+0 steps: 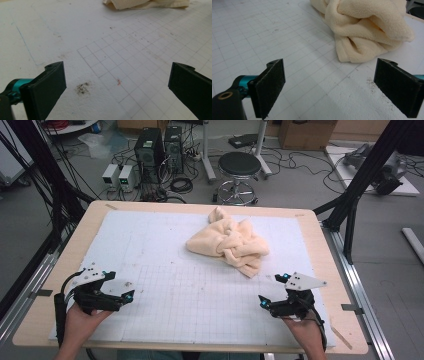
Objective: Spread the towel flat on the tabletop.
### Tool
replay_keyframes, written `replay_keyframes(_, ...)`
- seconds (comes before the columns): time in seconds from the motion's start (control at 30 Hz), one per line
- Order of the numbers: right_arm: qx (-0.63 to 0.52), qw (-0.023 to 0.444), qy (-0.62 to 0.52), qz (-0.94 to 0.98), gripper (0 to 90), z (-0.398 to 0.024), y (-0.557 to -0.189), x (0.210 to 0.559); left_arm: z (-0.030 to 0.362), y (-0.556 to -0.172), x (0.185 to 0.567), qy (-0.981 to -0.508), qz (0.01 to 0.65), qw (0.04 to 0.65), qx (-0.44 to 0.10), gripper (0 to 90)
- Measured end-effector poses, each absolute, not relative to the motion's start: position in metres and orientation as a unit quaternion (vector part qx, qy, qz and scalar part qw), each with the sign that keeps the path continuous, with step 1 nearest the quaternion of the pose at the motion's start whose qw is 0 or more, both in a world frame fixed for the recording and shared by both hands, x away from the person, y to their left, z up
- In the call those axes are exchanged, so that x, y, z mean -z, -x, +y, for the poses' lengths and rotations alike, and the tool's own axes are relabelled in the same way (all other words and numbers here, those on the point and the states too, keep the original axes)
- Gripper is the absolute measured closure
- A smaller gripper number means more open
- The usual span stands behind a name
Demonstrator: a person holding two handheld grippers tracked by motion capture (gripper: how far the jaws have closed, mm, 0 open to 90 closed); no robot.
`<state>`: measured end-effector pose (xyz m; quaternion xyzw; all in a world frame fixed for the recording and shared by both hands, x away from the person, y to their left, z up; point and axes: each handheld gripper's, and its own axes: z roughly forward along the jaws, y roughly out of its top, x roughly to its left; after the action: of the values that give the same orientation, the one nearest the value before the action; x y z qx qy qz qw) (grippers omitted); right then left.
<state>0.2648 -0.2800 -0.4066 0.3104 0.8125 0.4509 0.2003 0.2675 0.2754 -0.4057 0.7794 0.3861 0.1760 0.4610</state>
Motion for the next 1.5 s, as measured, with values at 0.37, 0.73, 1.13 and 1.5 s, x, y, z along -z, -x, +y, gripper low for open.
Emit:
replay_keyframes(0.37,-0.453,0.201,-0.307,0.812,9.3,-0.277,-0.264,0.403,0.276,-0.264,0.405,-0.780,0.381,0.464,-0.177,1.8)
replay_keyframes(0.73,-0.448,0.212,-0.286,0.820,9.4,-0.257,-0.286,0.382,0.274,-0.260,0.405,-0.778,0.384,0.465,-0.177,1.8)
replay_keyframes(1.13,-0.430,0.178,-0.236,0.853,37.6,-0.199,-0.351,0.356,0.278,-0.258,0.404,-0.770,0.391,0.469,-0.184,1.8)
replay_keyframes(1.5,-0.335,0.187,-0.252,0.888,64.4,-0.165,-0.398,0.405,0.277,-0.261,0.407,-0.777,0.387,0.465,-0.174,1.8)
